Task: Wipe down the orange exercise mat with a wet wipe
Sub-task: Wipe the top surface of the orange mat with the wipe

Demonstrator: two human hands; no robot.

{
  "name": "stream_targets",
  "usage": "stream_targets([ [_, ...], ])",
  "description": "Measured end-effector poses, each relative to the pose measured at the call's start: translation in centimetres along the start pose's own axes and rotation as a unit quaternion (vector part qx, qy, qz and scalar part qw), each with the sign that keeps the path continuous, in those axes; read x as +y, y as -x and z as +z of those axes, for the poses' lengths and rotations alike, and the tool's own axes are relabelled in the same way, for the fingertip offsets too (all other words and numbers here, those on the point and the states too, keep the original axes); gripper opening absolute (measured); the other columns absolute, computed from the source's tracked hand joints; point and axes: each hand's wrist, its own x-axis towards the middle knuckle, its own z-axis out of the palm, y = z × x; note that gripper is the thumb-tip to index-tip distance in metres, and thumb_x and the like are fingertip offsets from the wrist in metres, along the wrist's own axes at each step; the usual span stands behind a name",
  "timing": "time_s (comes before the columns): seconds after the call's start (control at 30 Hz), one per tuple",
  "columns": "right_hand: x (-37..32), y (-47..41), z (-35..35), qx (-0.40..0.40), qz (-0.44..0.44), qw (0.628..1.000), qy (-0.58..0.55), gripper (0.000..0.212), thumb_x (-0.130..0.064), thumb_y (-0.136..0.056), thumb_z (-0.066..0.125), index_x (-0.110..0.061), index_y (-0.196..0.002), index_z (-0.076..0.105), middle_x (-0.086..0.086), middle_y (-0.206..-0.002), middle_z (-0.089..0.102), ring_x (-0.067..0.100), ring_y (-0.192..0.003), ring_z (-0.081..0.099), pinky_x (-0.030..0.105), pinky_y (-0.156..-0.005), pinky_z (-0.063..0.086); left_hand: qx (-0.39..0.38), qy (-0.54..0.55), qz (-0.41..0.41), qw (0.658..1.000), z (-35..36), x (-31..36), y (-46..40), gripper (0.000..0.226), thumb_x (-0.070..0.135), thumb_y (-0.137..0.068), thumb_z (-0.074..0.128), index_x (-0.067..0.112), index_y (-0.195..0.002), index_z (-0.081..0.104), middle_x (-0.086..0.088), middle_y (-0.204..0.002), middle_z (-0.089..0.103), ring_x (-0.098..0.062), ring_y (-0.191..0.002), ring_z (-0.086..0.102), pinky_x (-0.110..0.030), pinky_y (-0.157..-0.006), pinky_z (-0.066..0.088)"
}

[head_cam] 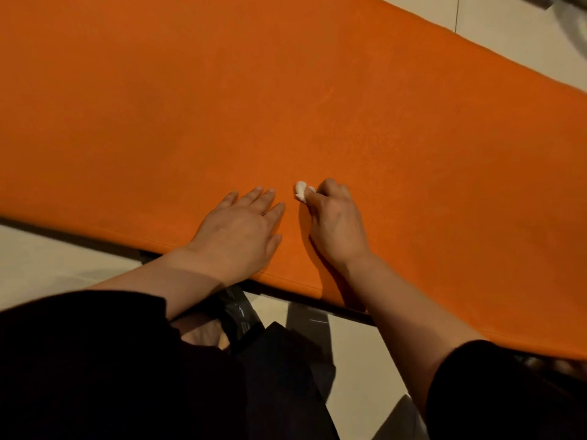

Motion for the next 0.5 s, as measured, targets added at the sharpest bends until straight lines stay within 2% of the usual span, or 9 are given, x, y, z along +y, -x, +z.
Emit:
stream_targets([
  [0.1,3.8,1.8,-1.1,0.015,0.106,0.994,0.029,0.026,0.003,-0.091,0.052,0.000,-0.110,0.069,0.012,-0.093,0.050,0.030,-0.091,0.046,0.023,-0.066,0.019,-0.005,0.001,0.004,1.000,0.2,-0.2,1.0,0.060,0.046,-0.102,0.027,0.023,-0.154,0.009,-0.002,-0.162,0.000,-0.017,-0.149,0.001,-0.038,-0.121,0.005],
  [0.17,3.7,2.1,-0.9,0.024,0.161,0.986,0.028,0.023,0.005,-0.092,0.049,0.004,-0.107,0.067,0.013,-0.096,0.050,0.029,-0.092,0.045,0.022,-0.064,0.014,-0.004,0.000,0.006,1.000,0.3,-0.4,1.4,0.060,0.046,-0.102,0.026,0.023,-0.154,0.008,-0.002,-0.162,0.000,-0.017,-0.149,0.000,-0.037,-0.121,0.004],
  [0.23,0.9,1.3,-0.3,0.026,0.149,0.988,0.009,0.020,0.003,-0.092,0.049,0.006,-0.101,0.066,0.015,-0.098,0.051,0.031,-0.093,0.046,0.021,-0.065,0.014,-0.005,0.003,0.008,1.000,0.3,-0.4,1.6,0.061,0.047,-0.102,0.026,0.023,-0.155,0.009,-0.002,-0.162,0.001,-0.017,-0.149,0.001,-0.037,-0.121,0.004],
  [0.37,-3.8,0.9,0.3,0.009,0.013,1.000,-0.024,0.018,0.001,-0.091,0.052,0.002,-0.098,0.069,0.015,-0.090,0.054,0.031,-0.084,0.048,0.028,-0.065,0.022,-0.011,-0.009,0.010,1.000,0.4,-0.7,2.1,0.061,0.047,-0.101,0.026,0.023,-0.155,0.009,-0.002,-0.162,0.001,-0.017,-0.149,0.001,-0.036,-0.121,0.005],
  [0.43,-2.1,2.1,-0.2,-0.005,0.014,1.000,-0.020,0.019,0.001,-0.091,0.055,-0.001,-0.102,0.070,0.013,-0.089,0.053,0.030,-0.083,0.048,0.029,-0.064,0.025,-0.010,-0.006,0.016,1.000,0.5,-0.7,2.6,0.061,0.047,-0.101,0.026,0.023,-0.155,0.009,-0.002,-0.162,0.000,-0.016,-0.149,0.000,-0.036,-0.121,0.004],
  [0.5,0.5,4.1,-0.8,0.003,0.053,0.999,0.005,0.020,0.003,-0.091,0.056,-0.001,-0.105,0.070,0.011,-0.088,0.051,0.028,-0.082,0.048,0.028,-0.064,0.027,-0.008,-0.005,0.019,1.000,0.6,-0.8,2.9,0.061,0.047,-0.101,0.026,0.023,-0.155,0.009,-0.002,-0.162,0.000,-0.016,-0.149,0.000,-0.036,-0.120,0.003],
])
